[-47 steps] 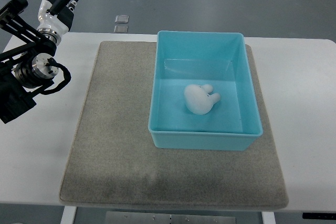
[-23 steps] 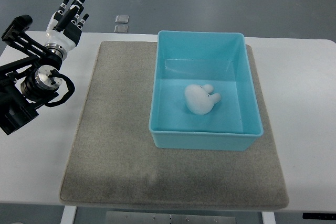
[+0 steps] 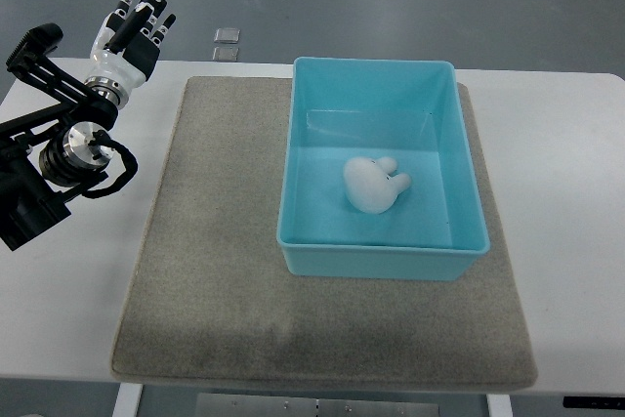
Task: Place white toy into blue box with left hand
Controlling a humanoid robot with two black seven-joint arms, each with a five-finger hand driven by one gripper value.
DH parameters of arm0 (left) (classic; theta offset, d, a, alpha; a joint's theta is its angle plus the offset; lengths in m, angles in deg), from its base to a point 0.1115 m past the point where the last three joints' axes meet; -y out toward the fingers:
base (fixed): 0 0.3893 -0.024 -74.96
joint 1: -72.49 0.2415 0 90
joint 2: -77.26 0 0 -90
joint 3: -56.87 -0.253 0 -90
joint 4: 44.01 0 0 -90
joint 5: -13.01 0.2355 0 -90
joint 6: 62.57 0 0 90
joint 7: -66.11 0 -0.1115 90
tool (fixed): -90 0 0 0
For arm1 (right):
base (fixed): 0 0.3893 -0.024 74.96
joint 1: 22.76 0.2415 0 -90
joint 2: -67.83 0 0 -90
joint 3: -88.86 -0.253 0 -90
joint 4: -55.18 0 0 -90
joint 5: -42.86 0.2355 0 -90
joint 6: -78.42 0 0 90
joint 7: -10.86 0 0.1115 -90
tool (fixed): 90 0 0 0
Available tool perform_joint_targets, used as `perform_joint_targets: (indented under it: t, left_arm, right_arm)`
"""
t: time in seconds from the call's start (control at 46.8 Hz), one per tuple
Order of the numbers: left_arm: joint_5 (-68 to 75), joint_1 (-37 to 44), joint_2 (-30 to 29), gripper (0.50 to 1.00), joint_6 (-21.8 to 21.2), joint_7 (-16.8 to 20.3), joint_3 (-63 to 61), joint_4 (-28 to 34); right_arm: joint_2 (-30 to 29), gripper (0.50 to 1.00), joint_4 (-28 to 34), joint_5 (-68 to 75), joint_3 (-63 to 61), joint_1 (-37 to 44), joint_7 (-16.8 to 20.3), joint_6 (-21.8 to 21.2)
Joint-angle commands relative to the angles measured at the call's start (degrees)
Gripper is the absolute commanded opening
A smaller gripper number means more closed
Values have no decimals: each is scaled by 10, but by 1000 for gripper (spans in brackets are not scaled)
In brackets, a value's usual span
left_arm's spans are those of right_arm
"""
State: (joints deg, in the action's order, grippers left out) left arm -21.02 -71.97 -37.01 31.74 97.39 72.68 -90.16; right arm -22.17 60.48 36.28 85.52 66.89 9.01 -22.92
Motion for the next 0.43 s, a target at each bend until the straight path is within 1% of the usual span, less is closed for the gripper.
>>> perform_joint_targets:
  t: [0.0, 0.406]
  left_arm:
    - [-1, 1, 0, 994, -3, 0, 0, 5]
    - [-1, -1, 7, 994, -3, 2, 1, 7]
  right_arm:
    - [0, 936, 1, 0, -1, 0, 0, 0]
    - [0, 936, 2, -3, 0, 0, 0, -1]
